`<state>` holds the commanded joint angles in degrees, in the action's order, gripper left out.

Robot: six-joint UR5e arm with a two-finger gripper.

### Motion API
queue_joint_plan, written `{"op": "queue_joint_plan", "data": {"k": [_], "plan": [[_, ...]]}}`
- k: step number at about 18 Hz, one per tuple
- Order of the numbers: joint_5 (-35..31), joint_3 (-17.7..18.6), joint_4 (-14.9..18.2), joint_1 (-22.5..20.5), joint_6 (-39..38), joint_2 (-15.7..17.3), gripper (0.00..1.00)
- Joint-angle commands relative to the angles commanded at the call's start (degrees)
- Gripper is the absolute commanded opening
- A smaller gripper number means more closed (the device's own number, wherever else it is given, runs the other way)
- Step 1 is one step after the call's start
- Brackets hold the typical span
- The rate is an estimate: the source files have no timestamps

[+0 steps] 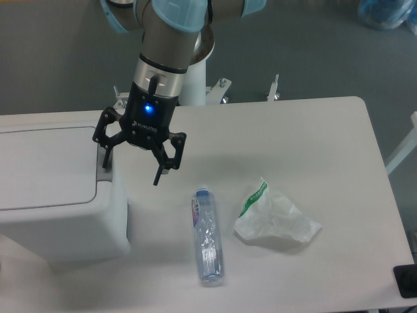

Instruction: Open the trash can

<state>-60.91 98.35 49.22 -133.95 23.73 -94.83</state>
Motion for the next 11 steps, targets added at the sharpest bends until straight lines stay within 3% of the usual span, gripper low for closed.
{"op": "queue_joint_plan", "data": {"k": [11], "plan": [[0.0,0.35,-0.09,0.0,0.79,-0.09,1.0]]}}
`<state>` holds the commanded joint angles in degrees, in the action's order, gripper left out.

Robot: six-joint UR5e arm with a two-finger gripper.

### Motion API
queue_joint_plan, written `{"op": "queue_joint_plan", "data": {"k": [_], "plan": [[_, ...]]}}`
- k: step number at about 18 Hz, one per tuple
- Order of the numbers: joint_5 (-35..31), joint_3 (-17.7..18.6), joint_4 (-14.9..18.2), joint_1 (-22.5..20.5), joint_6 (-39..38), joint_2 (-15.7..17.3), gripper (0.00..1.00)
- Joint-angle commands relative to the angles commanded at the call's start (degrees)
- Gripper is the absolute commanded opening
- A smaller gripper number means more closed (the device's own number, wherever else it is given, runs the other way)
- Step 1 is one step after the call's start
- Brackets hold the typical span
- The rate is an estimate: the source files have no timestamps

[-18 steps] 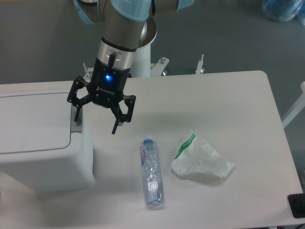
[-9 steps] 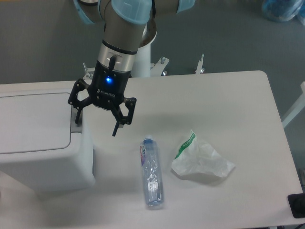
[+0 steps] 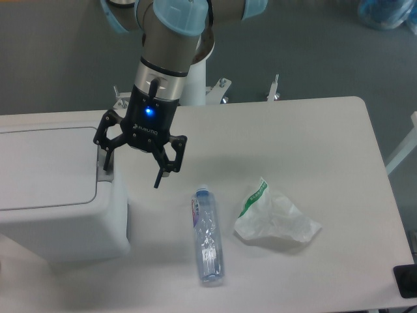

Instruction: Open the trash can

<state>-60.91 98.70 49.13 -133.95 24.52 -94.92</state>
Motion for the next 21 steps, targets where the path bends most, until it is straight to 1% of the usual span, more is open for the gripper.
{"op": "queue_joint_plan", "data": {"k": [5,6,7,12,15,16,19,21], "plan": [[0.0,-0.26,0.18,0.0,-0.09,0.09,1.0],[0.0,-0.7,-0.43,0.0,0.09,0.35,1.0],[0.0,-1.49,-0.87,0.0,0.44,0.53,1.0],[-0.17,-6.58,-1.05,0.0,4.65,0.0,1.0],[-0.7,-7.82,-1.23,-0.09,5.89,-0.26,1.0],[-2.1,-8.0,-1.23,-0.35,6.5,-0.35,1.0],[-9.2,-8.09,-0.97,-0.7,10.71,-0.35,1.0],[-13.08,-7.91,-0.88,-1.49,12.12,-0.44,1.0]]}}
